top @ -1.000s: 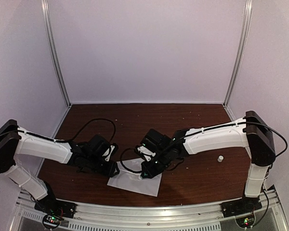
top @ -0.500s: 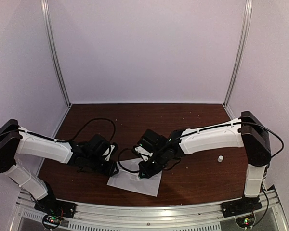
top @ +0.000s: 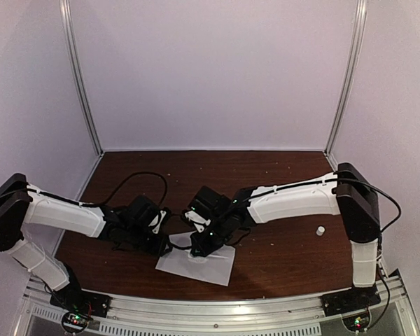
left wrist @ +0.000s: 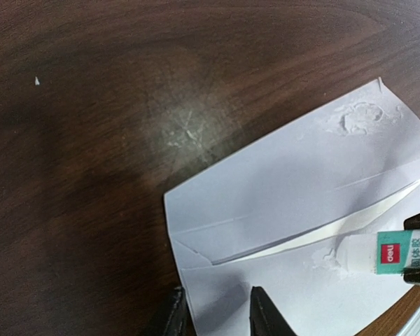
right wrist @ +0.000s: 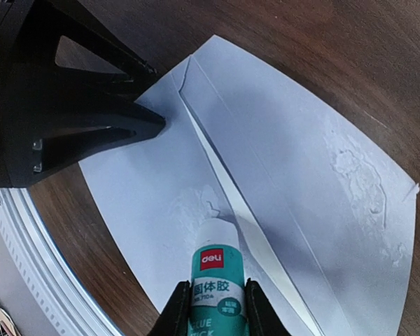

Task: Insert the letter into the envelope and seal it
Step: Paint the envelope at the center of the board.

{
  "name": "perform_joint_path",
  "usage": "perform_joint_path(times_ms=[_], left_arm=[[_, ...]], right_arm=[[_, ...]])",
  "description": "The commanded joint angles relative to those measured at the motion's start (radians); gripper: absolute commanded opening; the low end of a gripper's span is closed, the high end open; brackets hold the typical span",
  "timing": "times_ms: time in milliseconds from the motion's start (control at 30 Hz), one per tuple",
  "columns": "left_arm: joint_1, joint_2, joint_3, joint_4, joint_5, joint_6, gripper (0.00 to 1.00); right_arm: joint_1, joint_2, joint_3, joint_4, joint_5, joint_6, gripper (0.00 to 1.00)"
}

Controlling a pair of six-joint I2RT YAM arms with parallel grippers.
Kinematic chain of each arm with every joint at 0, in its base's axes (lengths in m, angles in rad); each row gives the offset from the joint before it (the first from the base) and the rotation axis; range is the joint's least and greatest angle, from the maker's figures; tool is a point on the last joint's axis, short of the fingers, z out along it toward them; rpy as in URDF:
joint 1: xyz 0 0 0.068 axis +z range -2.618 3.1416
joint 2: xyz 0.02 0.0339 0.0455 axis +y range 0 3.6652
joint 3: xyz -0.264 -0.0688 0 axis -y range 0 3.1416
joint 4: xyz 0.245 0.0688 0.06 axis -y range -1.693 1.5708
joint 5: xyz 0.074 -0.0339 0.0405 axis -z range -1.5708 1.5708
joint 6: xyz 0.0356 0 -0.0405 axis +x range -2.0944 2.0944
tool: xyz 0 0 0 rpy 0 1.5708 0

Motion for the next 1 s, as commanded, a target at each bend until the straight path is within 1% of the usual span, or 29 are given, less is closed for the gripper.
perform_joint_path(times_ms=[0,200,467,700,967], left_arm=[[0.0,0.018,-0.023,0.01,0.047,-0.01,0.32],[0.0,0.017,-0.029,0.011,0.039,-0.012,0.32],[0.0,0.007,-0.042,0.009,0.028,-0.022,0.32],[0.0,-0.004,-0.046,0.004,0.021,-0.025,0.32],[0.0,-0.006,-0.049,0.001,0.022,-0.024,0.32]], right_arm=[[0.01,0.055,0.065,0.005,0.026,-0.02,0.0],[0.011,0.059,0.119,0.016,0.028,-0.018,0.0],[0.011,-0.074,0.087,0.069,0.002,0.002,0.0],[0.011,-0.182,-0.027,0.037,0.072,0.027,0.0],[0.01,-0.225,-0.174,0.026,0.069,0.063,0.0]])
